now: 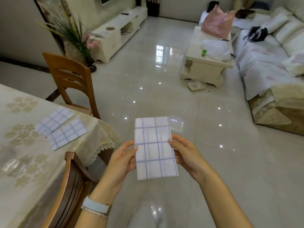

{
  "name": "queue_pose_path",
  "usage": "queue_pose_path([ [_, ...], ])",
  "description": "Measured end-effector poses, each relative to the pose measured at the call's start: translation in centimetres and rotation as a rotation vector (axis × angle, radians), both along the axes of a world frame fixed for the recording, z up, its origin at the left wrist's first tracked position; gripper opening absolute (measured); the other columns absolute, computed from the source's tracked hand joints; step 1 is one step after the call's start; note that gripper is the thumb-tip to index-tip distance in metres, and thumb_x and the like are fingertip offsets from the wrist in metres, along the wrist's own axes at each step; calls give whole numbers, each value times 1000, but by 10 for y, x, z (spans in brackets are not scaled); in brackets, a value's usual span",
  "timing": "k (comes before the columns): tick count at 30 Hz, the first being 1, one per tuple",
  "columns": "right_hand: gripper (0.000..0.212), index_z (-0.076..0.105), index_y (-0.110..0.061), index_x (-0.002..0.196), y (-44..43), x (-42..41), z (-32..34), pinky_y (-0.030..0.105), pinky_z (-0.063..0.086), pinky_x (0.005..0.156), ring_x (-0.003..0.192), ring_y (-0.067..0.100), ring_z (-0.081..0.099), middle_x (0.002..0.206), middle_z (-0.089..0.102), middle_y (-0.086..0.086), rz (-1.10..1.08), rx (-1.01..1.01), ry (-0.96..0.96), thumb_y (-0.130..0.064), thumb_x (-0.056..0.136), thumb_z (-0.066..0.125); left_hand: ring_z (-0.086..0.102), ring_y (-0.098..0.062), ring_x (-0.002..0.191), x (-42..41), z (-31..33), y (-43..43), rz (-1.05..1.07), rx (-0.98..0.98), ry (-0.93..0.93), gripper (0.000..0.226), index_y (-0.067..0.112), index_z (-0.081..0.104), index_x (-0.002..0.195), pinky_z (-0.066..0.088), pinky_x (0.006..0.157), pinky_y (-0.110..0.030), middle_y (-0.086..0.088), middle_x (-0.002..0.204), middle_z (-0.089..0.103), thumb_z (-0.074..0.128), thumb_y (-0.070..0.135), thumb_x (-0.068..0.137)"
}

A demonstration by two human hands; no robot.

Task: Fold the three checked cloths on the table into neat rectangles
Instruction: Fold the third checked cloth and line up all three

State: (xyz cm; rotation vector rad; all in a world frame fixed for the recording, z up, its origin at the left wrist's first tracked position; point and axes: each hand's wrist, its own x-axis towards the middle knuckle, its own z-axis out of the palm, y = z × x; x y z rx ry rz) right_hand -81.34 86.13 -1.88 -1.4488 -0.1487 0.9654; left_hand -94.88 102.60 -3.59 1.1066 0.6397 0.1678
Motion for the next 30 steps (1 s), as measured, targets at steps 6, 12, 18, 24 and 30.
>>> queue_pose_path([
  [6, 26, 67, -16, 120, 80, 98, -10, 30, 58, 74, 88, 19, 69, 109, 73, 11, 129, -6, 4, -19, 100, 50, 72, -30, 99, 78, -8, 62, 79, 30, 41, 26, 18, 61, 122, 57, 86, -44, -12, 107, 75, 53, 20, 97],
  [12, 24, 69, -17, 115, 189, 195, -18, 30, 56, 74, 90, 19, 67, 105, 74, 7, 211, -25, -15, -19, 101, 50, 75, -22, 87, 167, -18, 158, 210, 51, 54, 21, 19, 66, 113, 61, 71, -33, -8, 98, 77, 51, 17, 98],
  [18, 25, 69, -19, 115, 298, 276, 4, 31, 57, 76, 92, 19, 70, 110, 74, 8, 313, -49, -69, -20, 100, 49, 73, -13, 66, 245, -7, 257, 376, 41, 101, 19, 14, 68, 104, 56, 53, -23, -1, 76, 77, 50, 14, 100],
  [24, 24, 71, -21, 113, 404, 329, 14, 28, 57, 77, 89, 13, 69, 107, 75, 3, 426, -38, -69, -20, 100, 50, 75, -19, 77, 287, 4, 336, 544, 38, 100, 19, 15, 69, 106, 60, 61, -27, -7, 89, 78, 50, 14, 100],
  [30, 23, 71, -21, 110, 523, 365, 0, 29, 55, 73, 89, 16, 69, 103, 74, 4, 666, -44, -89, -20, 99, 51, 63, -19, 68, 303, -13, 400, 797, 12, 166, 20, 9, 70, 109, 60, 62, -28, -17, 83, 66, 54, 15, 99],
])
